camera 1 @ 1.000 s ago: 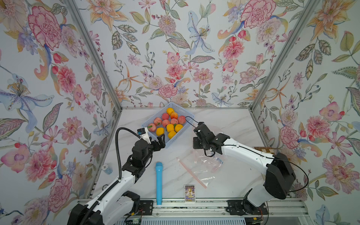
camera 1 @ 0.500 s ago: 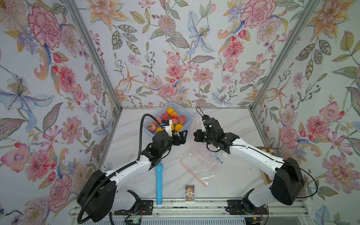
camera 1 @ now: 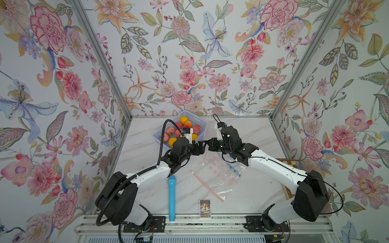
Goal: Place the peach in a zip-top bag and seal the zipper
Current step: Open the zipper food storage bag.
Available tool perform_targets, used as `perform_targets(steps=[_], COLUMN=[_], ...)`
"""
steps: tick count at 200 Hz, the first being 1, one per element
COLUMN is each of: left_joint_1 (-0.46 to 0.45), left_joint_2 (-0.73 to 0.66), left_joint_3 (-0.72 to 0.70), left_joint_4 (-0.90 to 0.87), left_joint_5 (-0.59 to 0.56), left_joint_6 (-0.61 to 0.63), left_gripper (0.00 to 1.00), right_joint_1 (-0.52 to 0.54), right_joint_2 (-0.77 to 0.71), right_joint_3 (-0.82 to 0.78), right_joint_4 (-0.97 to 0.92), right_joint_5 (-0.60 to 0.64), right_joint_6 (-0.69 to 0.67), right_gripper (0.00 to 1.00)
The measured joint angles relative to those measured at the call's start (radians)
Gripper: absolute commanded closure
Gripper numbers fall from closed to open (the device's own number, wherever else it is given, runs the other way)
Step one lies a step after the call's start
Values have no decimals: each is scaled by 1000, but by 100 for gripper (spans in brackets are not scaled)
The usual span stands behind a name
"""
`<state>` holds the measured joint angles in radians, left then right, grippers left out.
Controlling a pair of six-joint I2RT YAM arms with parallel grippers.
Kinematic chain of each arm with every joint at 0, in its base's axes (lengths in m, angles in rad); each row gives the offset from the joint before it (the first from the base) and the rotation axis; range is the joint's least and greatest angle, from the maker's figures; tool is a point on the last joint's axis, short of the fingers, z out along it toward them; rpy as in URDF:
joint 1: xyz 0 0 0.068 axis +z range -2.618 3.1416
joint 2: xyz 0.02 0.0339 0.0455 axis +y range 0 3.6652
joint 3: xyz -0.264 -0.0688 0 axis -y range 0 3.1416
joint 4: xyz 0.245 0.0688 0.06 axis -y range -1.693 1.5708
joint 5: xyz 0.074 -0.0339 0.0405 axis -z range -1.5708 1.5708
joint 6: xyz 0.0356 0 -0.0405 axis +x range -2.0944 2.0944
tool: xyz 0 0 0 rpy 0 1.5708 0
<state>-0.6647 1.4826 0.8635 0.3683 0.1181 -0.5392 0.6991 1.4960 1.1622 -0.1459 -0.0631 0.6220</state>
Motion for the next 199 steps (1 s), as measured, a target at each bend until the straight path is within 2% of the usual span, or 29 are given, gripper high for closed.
perform_targets(steps=[16, 30, 57, 83, 110, 141, 179, 199], left_joint_1=[-6, -8, -10, -10, -10, 2, 51, 64], left_joint_2=[13, 22, 48, 85, 129, 143, 157, 176], left_joint_3=[26, 37, 51, 68, 76, 76, 76, 76], left_joint_4=[-29, -48, -83, -86, -85, -106, -127, -139], left_joint_5=[-30, -62, -119, -126, -128, -158, -177, -174], left_joint_6=[6, 13, 23, 21, 18, 19, 19, 25], left_gripper=[41, 48, 51, 53, 68, 78, 79, 67], right_joint_1=[3, 9, 21, 28, 28, 28, 25, 25], right_joint_2=[0, 0, 0, 0, 0, -1, -29, -36], right_joint_3=[3, 7, 24, 53, 90, 139, 165, 178], right_joint_4=[-9, -23, -61, -92, -137, -214, -298, -332], right_joint_5=[18, 34, 69, 94, 131, 208, 304, 344], right_joint_6=[1, 1, 0, -5, -16, -31, -51, -60], right_gripper=[100, 100, 100, 100, 100, 100, 100, 100])
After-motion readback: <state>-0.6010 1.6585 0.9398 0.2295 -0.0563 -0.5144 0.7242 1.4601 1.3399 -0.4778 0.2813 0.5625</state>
